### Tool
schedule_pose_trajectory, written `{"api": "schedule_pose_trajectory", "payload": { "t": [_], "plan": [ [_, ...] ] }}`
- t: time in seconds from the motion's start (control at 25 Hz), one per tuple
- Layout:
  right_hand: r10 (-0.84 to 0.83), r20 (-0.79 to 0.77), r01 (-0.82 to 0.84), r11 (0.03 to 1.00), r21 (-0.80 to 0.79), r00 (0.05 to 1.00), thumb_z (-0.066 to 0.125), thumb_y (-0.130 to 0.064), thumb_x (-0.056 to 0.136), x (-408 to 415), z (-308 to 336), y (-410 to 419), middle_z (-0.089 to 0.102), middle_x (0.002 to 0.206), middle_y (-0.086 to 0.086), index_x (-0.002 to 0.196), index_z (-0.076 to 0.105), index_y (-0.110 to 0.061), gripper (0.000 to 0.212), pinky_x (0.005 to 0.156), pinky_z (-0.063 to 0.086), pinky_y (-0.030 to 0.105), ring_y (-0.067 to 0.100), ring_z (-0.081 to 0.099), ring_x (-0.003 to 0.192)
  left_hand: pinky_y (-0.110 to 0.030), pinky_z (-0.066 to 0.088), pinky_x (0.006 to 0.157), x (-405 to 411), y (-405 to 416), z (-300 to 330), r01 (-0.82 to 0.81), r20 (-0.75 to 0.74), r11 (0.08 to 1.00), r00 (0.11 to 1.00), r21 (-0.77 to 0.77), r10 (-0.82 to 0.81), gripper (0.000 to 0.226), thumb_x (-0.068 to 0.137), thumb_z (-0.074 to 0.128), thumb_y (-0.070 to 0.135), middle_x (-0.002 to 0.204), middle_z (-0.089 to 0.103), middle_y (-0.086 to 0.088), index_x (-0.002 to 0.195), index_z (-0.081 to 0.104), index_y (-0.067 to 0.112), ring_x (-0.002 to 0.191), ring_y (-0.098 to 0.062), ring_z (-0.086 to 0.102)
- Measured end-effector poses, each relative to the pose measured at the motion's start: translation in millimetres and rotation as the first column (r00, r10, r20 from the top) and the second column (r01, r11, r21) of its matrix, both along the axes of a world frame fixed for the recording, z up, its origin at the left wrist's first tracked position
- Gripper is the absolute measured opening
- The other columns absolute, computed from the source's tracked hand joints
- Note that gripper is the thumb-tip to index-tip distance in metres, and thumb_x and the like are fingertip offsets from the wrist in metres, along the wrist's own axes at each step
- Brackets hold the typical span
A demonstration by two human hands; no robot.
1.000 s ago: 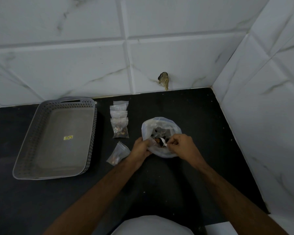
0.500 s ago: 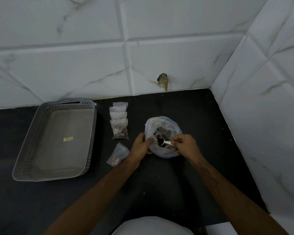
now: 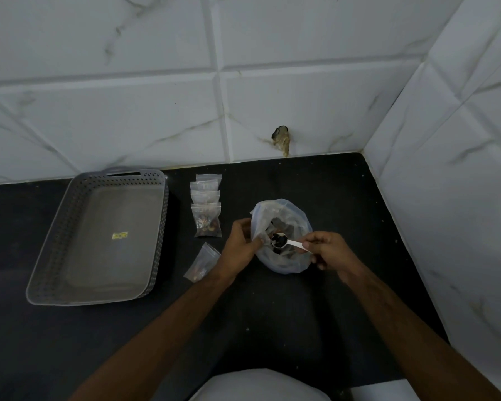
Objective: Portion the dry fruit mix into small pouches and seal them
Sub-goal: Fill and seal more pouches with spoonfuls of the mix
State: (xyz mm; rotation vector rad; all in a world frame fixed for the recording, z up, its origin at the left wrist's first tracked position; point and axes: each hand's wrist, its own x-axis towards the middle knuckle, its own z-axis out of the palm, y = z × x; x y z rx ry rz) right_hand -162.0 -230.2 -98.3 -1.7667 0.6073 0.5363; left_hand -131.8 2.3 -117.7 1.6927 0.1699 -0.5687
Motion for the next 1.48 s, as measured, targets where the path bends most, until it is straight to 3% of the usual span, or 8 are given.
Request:
{"api": "schedule_pose_trajectory", "payload": {
  "t": [0.28,0.44,0.64,0.72,0.88,1.12,1.28,1.48],
  "plan": [
    [0.02,0.064,-0.022,0.999,0.029,0.998,0.062,-0.009,0.098,-2,14,-2,0.078,0.09,0.003,0.105,0.074,-0.013,0.014,0.049,0.041,0.021,0.008,0.053,0.058,-0.022,0.055,0.089,6,17,9,0.049,0.146,0.997,0.988,0.064,-0.057,0.063,0.093,0.071,0.014,0.136,0.054,0.006,0.145,0.036,0.018,0.114,0.001,0.059],
    [0.023,0.087,-0.031,0.996,0.083,0.996,0.063,-0.012,0.097,-3,22,1,0.078,0.091,0.002,0.103,0.076,-0.016,0.015,0.05,0.04,0.023,0.009,0.054,0.061,-0.024,0.046,0.103,-5,57,23,0.141,0.456,0.95,0.851,0.278,-0.26,0.051,0.094,0.061,0.005,0.137,0.05,0.01,0.141,0.046,0.021,0.128,0.003,0.048],
    [0.016,0.095,-0.027,0.993,0.115,0.995,0.062,-0.011,0.097,-4,26,9,0.078,0.093,0.004,0.104,0.076,-0.014,0.016,0.052,0.038,0.024,0.009,0.053,0.06,-0.041,0.032,0.118,-14,128,3,0.396,0.214,0.55,0.634,0.736,-0.743,0.075,0.08,0.063,0.048,0.155,0.032,0.01,0.149,0.035,0.035,0.145,-0.011,0.028],
    [0.018,0.09,-0.029,0.993,0.118,0.996,0.062,-0.011,0.098,-4,25,11,0.078,0.095,0.005,0.105,0.075,-0.014,0.016,0.052,0.038,0.023,0.009,0.052,0.061,-0.046,0.032,0.119,-21,137,-13,0.328,0.139,0.476,0.688,0.816,-0.712,0.095,0.074,0.061,0.07,0.159,0.028,0.005,0.154,0.028,0.031,0.147,-0.018,0.027],
    [0.01,0.079,-0.02,0.992,0.123,0.997,0.061,-0.012,0.098,-6,24,15,0.078,0.096,0.004,0.107,0.075,-0.014,0.016,0.053,0.039,0.023,0.009,0.052,0.063,-0.043,0.038,0.115,-32,126,-37,0.075,0.195,0.565,0.895,0.821,-0.401,0.108,0.068,0.074,0.072,0.152,0.038,-0.006,0.153,0.031,0.02,0.138,-0.025,0.039],
    [0.002,0.082,-0.013,0.991,0.133,0.997,0.06,-0.012,0.099,-6,26,19,0.078,0.097,0.004,0.107,0.075,-0.014,0.017,0.053,0.04,0.022,0.009,0.052,0.064,-0.046,0.038,0.106,-35,104,-43,-0.013,0.195,0.506,0.931,0.862,-0.309,0.069,0.082,0.069,0.062,0.138,0.052,0.002,0.139,0.051,0.027,0.128,-0.021,0.048],
    [0.003,0.097,-0.018,0.987,0.158,0.995,0.061,-0.013,0.098,-9,34,20,0.078,0.098,0.006,0.106,0.075,-0.014,0.016,0.054,0.04,0.023,0.01,0.051,0.064,-0.046,0.049,0.102,-41,106,-40,0.014,0.331,0.818,0.911,0.574,-0.248,0.046,0.087,0.066,0.051,0.125,0.063,0.015,0.128,0.056,0.033,0.117,-0.006,0.06],
    [0.049,0.161,-0.087,0.968,0.234,0.986,0.063,-0.013,0.098,-14,56,41,0.077,0.097,0.009,0.106,0.075,-0.014,0.015,0.055,0.039,0.024,0.008,0.052,0.061,-0.031,0.054,0.097,-44,88,-8,0.009,0.494,0.944,0.85,0.329,-0.18,0.038,0.092,0.072,0.026,0.12,0.063,0.021,0.127,0.058,0.027,0.114,0.004,0.06]
  ]
}}
